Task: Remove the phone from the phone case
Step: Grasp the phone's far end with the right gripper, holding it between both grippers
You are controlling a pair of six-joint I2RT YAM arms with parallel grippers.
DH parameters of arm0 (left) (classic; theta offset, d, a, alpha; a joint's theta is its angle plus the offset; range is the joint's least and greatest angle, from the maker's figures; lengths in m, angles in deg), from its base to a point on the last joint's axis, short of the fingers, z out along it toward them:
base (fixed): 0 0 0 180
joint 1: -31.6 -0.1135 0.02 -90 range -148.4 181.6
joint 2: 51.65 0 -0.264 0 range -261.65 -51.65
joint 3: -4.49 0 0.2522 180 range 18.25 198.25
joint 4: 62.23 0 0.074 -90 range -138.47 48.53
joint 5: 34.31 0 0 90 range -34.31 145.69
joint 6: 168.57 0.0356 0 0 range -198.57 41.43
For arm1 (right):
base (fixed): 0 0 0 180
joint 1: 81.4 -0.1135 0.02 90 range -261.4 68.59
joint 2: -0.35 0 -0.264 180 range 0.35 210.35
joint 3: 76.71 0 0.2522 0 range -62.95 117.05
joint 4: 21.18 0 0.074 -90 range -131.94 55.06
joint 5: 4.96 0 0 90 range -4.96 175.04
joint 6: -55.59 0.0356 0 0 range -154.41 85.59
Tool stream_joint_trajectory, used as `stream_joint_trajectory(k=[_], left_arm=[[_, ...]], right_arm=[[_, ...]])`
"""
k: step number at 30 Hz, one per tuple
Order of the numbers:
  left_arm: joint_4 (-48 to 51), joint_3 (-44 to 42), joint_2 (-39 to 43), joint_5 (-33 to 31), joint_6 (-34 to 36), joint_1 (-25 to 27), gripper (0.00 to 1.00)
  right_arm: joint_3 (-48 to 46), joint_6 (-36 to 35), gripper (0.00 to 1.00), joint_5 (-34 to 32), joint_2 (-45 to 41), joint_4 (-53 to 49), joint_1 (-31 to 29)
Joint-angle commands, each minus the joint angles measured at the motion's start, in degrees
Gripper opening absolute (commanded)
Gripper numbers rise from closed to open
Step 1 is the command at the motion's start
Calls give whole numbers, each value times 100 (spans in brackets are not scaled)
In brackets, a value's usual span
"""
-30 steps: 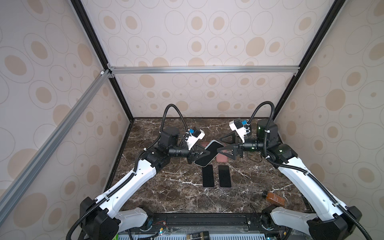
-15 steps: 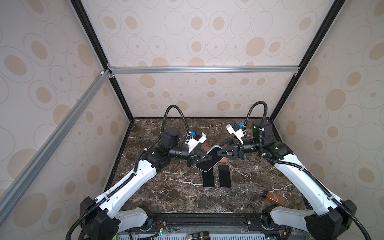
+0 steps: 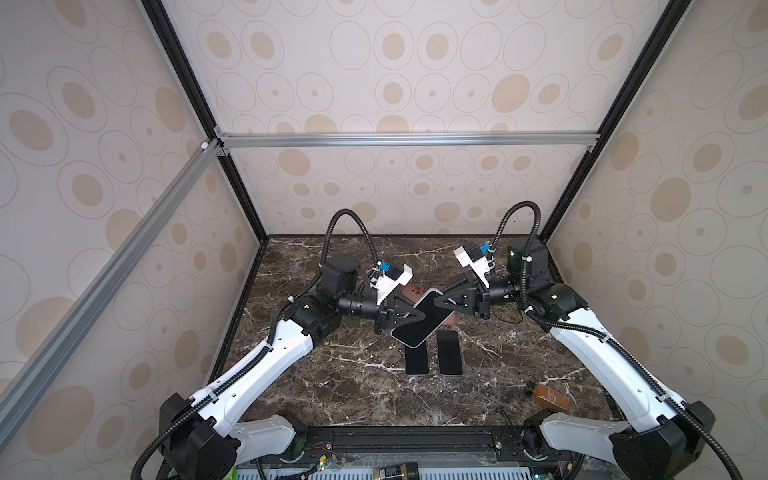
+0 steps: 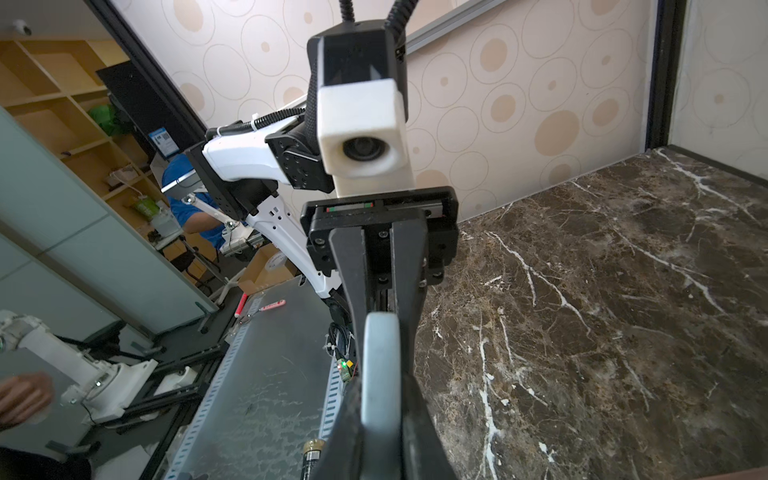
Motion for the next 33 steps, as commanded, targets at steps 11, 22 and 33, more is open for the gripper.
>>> stream_joint_trajectory(k=[11, 22, 33], left_arm=[[-531, -214, 296, 308, 93, 49, 42], [-587, -248, 331, 357, 87, 44, 36], [-1091, -284, 314, 547, -292, 45, 33]], right_arm=[[187, 630, 0, -111, -674, 677, 364], [2, 1142, 0, -29, -995, 1451, 566], [-138, 1185, 0, 1, -941, 1396, 559]])
